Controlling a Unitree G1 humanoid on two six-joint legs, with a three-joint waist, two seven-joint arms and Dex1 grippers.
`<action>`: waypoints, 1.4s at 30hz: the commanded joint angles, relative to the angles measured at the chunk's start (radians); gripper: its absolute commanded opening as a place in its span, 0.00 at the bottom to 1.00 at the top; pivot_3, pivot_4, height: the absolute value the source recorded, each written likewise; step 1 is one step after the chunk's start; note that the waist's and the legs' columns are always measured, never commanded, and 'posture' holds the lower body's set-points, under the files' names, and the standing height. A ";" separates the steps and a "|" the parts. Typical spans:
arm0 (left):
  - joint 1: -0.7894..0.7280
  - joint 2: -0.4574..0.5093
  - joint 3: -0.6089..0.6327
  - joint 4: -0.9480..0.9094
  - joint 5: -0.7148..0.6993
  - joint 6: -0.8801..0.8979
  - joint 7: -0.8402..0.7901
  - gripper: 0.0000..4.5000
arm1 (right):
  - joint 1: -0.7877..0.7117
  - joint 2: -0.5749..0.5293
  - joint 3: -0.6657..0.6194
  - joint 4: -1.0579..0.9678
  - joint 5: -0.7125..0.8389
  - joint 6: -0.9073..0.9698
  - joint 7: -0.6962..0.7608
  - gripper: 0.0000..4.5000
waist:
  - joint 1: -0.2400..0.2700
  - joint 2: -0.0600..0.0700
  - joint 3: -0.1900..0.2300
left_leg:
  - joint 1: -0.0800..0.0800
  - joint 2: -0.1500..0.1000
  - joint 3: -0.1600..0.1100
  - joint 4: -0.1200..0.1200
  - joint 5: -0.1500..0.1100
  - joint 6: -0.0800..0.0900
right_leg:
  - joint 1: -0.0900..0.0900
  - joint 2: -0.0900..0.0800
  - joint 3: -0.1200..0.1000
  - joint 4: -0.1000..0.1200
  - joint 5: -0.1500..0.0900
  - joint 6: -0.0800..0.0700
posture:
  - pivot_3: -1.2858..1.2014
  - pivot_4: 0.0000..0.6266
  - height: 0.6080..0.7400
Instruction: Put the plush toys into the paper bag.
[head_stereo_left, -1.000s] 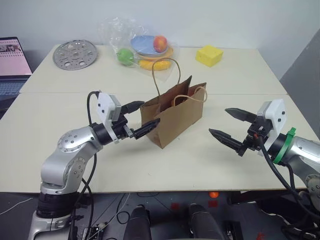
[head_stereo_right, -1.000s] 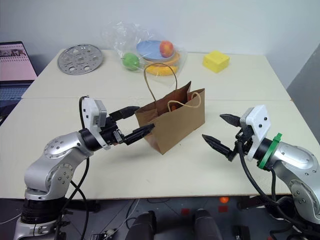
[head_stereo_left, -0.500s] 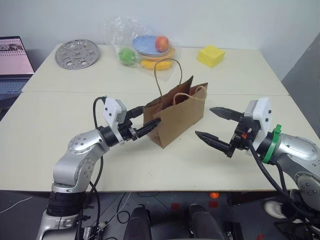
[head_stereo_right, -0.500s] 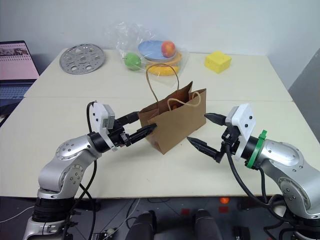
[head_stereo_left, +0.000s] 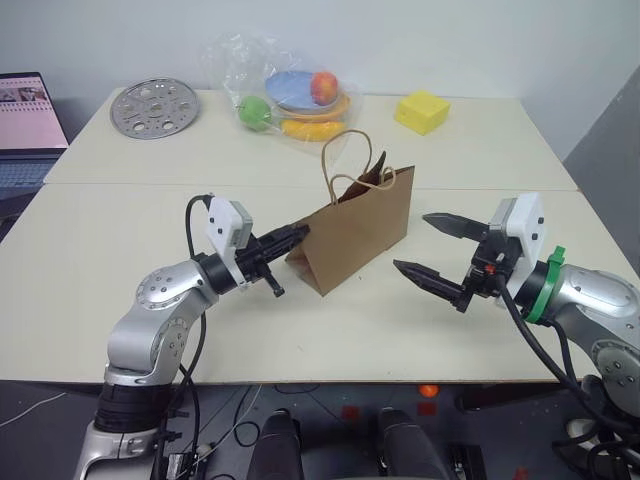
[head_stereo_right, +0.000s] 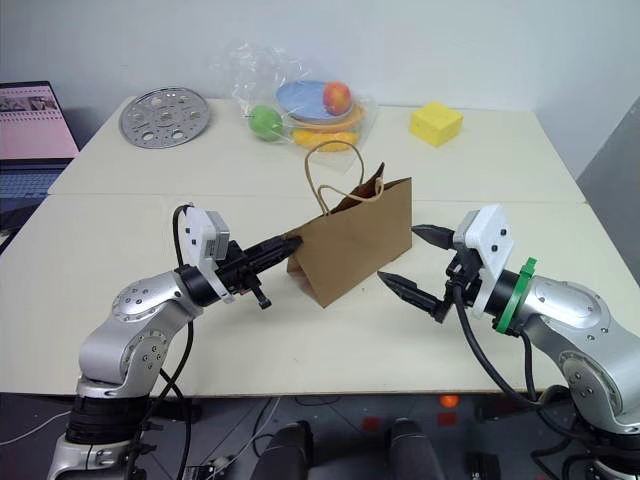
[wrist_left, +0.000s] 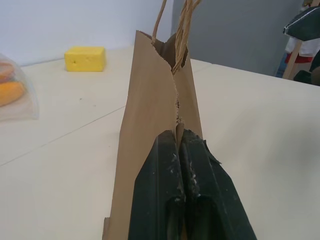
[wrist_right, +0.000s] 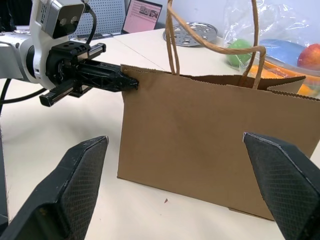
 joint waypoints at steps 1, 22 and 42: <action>-0.070 0.028 0.019 0.054 -0.056 -0.030 -0.125 0.00 | -0.053 -0.056 -0.098 0.022 0.042 -0.008 0.039 1.00 | 0.001 0.000 0.000 | 0.000 0.000 0.000 0.000 0.000 0.000 | 0.000 0.000 0.000 0.000 0.000 0.000 | 0.52 0.24 1.00; -0.521 0.074 -0.180 0.869 0.023 -0.426 -0.816 0.09 | -0.035 -0.252 -0.246 0.063 0.254 0.114 0.147 1.00 | 0.002 0.000 0.000 | -0.001 0.000 -0.001 0.000 0.000 0.000 | -0.001 0.000 -0.002 0.001 0.002 -0.003 | 0.52 0.24 1.00; -0.289 0.506 0.087 0.347 -0.027 0.112 -0.560 0.99 | 0.065 -0.320 -0.325 0.208 0.157 0.044 0.267 1.00 | 0.000 0.000 0.000 | 0.000 0.001 -0.001 0.000 0.000 0.000 | 0.000 0.000 -0.002 0.001 -0.003 -0.004 | 0.52 0.24 1.00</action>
